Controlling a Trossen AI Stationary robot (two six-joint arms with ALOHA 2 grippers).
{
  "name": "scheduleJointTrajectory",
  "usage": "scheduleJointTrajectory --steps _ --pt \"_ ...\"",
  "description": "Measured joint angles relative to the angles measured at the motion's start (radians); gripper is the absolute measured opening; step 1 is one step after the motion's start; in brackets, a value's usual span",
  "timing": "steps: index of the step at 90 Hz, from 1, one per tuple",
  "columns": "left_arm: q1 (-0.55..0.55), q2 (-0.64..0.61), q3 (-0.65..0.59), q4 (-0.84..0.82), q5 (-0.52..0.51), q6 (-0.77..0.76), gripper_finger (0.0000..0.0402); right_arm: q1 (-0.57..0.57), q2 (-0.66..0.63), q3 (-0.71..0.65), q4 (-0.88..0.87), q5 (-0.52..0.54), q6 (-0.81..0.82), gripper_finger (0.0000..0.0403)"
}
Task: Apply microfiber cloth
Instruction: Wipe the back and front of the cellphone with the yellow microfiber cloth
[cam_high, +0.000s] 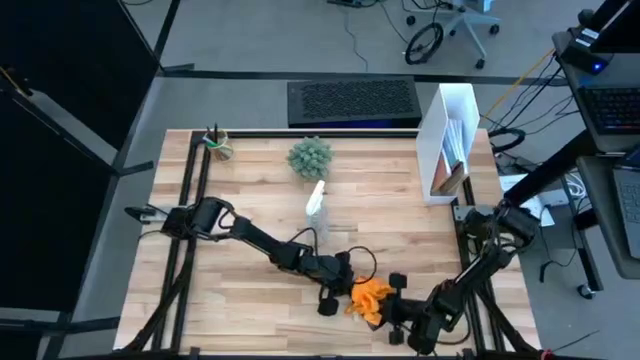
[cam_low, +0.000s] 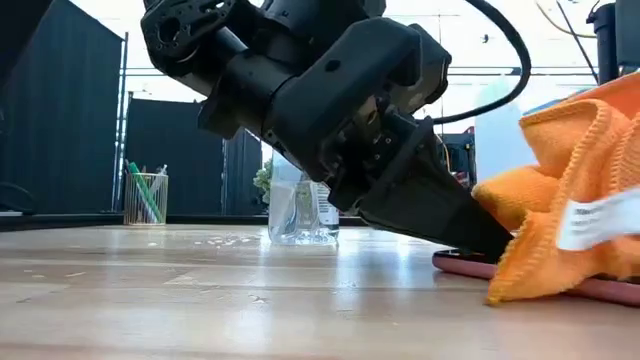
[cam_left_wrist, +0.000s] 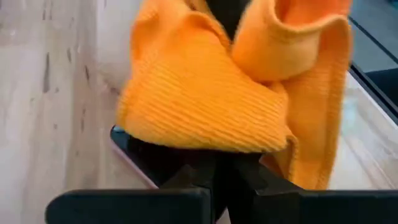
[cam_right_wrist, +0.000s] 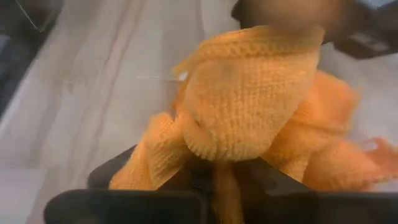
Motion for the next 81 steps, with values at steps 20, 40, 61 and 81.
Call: scheduleJointTrajectory --steps 20,40,61,81 --pt "0.019 0.015 0.000 -0.008 -0.007 -0.030 0.0000 0.052 -0.008 -0.002 -0.006 -0.027 0.065 0.0017" --pt "0.018 0.016 -0.002 0.000 -0.016 -0.030 0.0000 0.067 -0.039 -0.004 -0.015 -0.084 0.080 0.0017" --pt "0.019 0.016 -0.002 0.000 -0.016 -0.029 0.0000 0.092 -0.062 -0.004 -0.022 -0.174 0.127 0.0017" --pt "0.020 0.016 -0.003 -0.001 -0.017 -0.028 0.0000 0.109 -0.170 -0.010 -0.043 -0.354 0.169 0.0017"
